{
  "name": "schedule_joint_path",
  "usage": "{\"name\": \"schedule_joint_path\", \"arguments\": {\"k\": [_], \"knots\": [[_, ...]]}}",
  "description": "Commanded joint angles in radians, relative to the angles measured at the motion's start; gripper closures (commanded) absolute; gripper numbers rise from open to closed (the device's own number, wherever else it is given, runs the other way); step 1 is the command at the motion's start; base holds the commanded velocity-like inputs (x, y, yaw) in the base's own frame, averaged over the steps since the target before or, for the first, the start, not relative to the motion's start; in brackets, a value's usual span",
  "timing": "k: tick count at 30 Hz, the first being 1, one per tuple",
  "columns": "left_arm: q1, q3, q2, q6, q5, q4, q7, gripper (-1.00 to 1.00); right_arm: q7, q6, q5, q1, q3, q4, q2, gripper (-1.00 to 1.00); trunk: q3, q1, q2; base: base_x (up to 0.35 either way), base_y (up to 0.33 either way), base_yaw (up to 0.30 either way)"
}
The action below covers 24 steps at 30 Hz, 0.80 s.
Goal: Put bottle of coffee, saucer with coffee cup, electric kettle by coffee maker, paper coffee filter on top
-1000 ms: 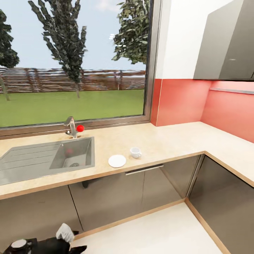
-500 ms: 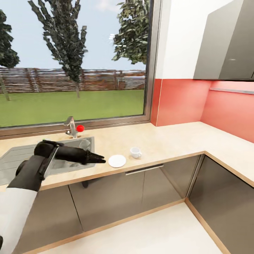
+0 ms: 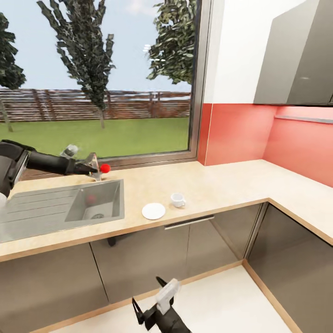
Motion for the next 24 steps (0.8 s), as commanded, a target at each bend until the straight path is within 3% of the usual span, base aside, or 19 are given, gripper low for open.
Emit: {"name": "schedule_joint_path", "arguments": {"k": [1, 3, 4, 5, 7, 8, 9, 10, 11, 13, 14, 15, 16, 17, 20, 22, 24], "knots": [[0.001, -0.001, 0.025, 0.010, -0.030, -0.001, -0.011, -1.00, 0.002, 0.061, 0.006, 0.000, 0.015, -0.065, 0.000, -1.00, -0.002, 0.000, -0.001, 0.000, 0.000, 0.000], [0.005, -0.001, 0.061, 0.009, -0.051, -0.001, -0.012, -1.00, 0.004, 0.201, -0.031, 0.000, 0.032, -0.211, 0.000, -1.00, -0.002, 0.000, -0.001, 0.000, 0.000, 0.000], [0.006, -0.001, 0.073, 0.009, -0.057, 0.000, -0.013, -1.00, 0.004, 0.268, -0.070, 0.000, 0.036, -0.287, 0.000, -1.00, -0.002, 0.000, -0.001, 0.000, 0.000, 0.000], [0.008, -0.002, 0.083, 0.008, -0.061, 0.003, -0.013, -1.00, 0.003, 0.359, -0.148, -0.001, 0.040, -0.375, 0.000, -1.00, -0.002, 0.000, -0.001, 0.000, 0.000, 0.000], [0.009, -0.003, 0.088, 0.008, -0.061, 0.005, -0.014, -1.00, 0.001, 0.455, -0.261, -0.028, 0.040, -0.431, 0.000, -1.00, -0.002, 0.000, -0.001, 0.000, 0.000, 0.000], [0.009, -0.003, 0.089, 0.008, -0.062, 0.005, -0.014, -1.00, -0.002, 0.475, -0.287, -0.043, 0.039, -0.439, 0.000, -1.00, -0.002, 0.000, -0.001, 0.000, 0.000, 0.000], [0.010, -0.002, 0.090, 0.008, -0.060, 0.006, -0.015, -1.00, -0.062, 0.541, -0.405, -0.151, 0.035, -0.458, 0.000, -1.00, -0.002, 0.000, -0.001, 0.000, 0.000, 0.000], [0.011, -0.002, 0.090, 0.008, -0.059, 0.006, -0.016, -1.00, -0.135, 0.558, -0.473, -0.217, 0.033, -0.462, 0.000, -1.00, -0.002, 0.000, -0.001, 0.000, 0.000, 0.000], [0.011, -0.002, 0.090, 0.009, -0.059, 0.007, -0.016, -1.00, -0.164, 0.562, -0.495, -0.237, 0.032, -0.462, 0.000, -1.00, -0.002, 0.000, -0.001, 0.000, 0.000, 0.000], [0.010, -0.001, 0.089, 0.009, -0.056, 0.008, -0.016, -1.00, -0.286, 0.570, -0.585, -0.313, 0.024, -0.461, 0.000, -1.00, -0.002, 0.000, -0.001, 0.000, 0.000, 0.000], [0.010, -0.001, 0.087, 0.010, -0.054, 0.009, -0.014, -1.00, -0.366, 0.574, -0.656, -0.369, 0.012, -0.461, 0.000, -1.00, -0.002, 0.000, -0.001, 0.000, 0.000, 0.000], [0.011, 0.000, 0.082, 0.011, -0.053, 0.010, -0.013, -1.00, -0.421, 0.576, -0.729, -0.417, -0.005, -0.460, 0.000, -1.00, -0.002, 0.000, -0.001, 0.000, 0.000, 0.000], [0.011, 0.000, 0.079, 0.011, -0.053, 0.011, -0.013, -1.00, -0.435, 0.578, -0.755, -0.431, -0.013, -0.459, 0.000, -1.00, -0.002, 0.000, -0.001, 0.000, 0.000, 0.000], [0.019, 0.000, 0.057, 0.012, -0.054, 0.011, -0.012, -1.00, -0.461, 0.597, -0.845, -0.459, -0.049, -0.456, 0.000, -1.00, -0.002, 0.000, -0.001, 0.000, 0.000, 0.000], [0.048, 0.004, 0.006, 0.012, -0.056, 0.006, -0.010, -1.00, -0.488, 0.696, -1.021, -0.488, -0.169, -0.448, 0.000, -1.00, -0.002, 0.000, -0.001, 0.000, 0.000, 0.000], [0.062, 0.005, -0.013, 0.012, -0.057, 0.008, -0.010, -1.00, -0.525, 0.738, -1.055, -0.503, -0.215, -0.442, 0.000, -1.00, -0.002, 0.000, -0.001, 0.000, 0.000, 0.000], [0.090, 0.006, -0.054, 0.013, -0.057, 0.010, -0.008, -1.00, -0.668, 0.775, -1.095, -0.534, -0.265, -0.436, 0.000, -1.00, -0.002, 0.000, -0.001, 0.000, 0.000, 0.000]]}}
